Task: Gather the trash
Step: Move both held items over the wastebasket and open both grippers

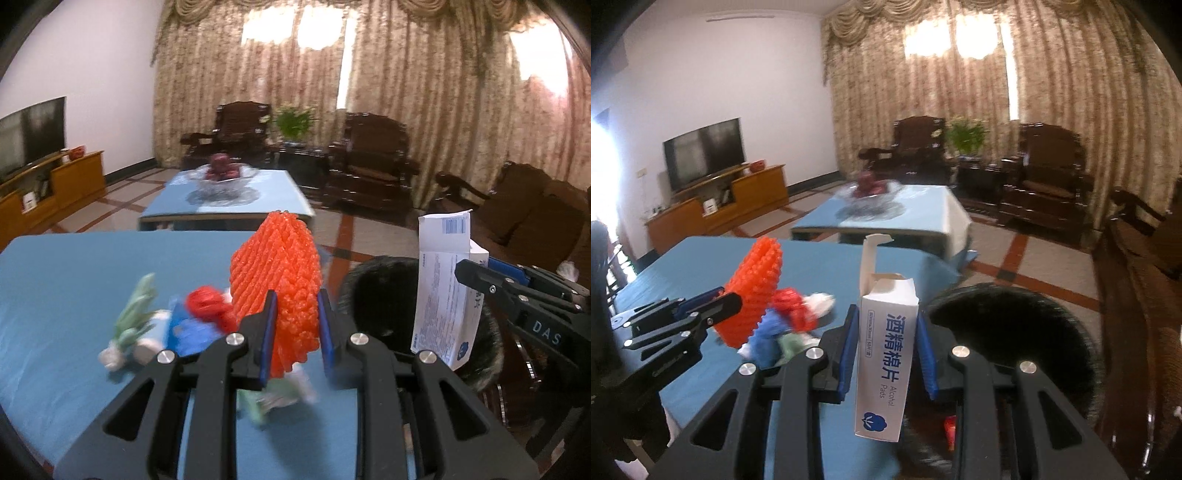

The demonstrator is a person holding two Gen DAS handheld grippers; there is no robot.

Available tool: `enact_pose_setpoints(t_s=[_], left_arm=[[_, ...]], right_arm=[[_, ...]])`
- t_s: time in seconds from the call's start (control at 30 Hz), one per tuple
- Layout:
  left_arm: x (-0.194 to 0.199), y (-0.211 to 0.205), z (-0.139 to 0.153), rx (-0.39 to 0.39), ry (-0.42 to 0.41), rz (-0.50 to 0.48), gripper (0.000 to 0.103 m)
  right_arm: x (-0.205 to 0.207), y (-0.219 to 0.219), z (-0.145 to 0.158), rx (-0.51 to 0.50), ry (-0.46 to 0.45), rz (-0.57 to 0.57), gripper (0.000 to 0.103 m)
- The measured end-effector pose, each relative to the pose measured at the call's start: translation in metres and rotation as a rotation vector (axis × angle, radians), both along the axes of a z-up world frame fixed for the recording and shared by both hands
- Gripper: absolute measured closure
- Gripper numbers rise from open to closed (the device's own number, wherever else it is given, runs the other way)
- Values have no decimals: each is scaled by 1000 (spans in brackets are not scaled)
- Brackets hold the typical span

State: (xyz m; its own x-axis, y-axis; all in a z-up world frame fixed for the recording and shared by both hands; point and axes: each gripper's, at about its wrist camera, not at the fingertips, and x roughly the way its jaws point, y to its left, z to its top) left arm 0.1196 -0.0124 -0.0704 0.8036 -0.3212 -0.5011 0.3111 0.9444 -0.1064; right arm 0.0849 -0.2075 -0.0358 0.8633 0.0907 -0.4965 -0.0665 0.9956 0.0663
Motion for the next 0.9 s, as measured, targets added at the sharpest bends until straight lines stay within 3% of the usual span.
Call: enact_pose_setpoints(t_s=[0.23, 0.43, 0.7, 0.8, 0.87, 0.9], left_arm=[[23, -67, -8, -26, 11, -120, 83], [41, -122, -22, -25, 30, -199, 83], [62, -165, -48, -25, 88, -273, 82], [71, -173, -57, -30, 119, -295, 77], [75, -175, -62, -41, 144, -311, 64], [77, -175, -63, -44, 151, -313, 52]], right_arm=[[9, -60, -5, -15, 12, -112, 73], [18, -106, -27, -14, 55, -190, 73], [28, -152, -58, -4, 116, -262, 73], [30, -160, -67, -7, 139, -276, 69], [32, -164, -73, -11, 151, -290, 68], [32, -166, -75, -14, 153, -295, 63]])
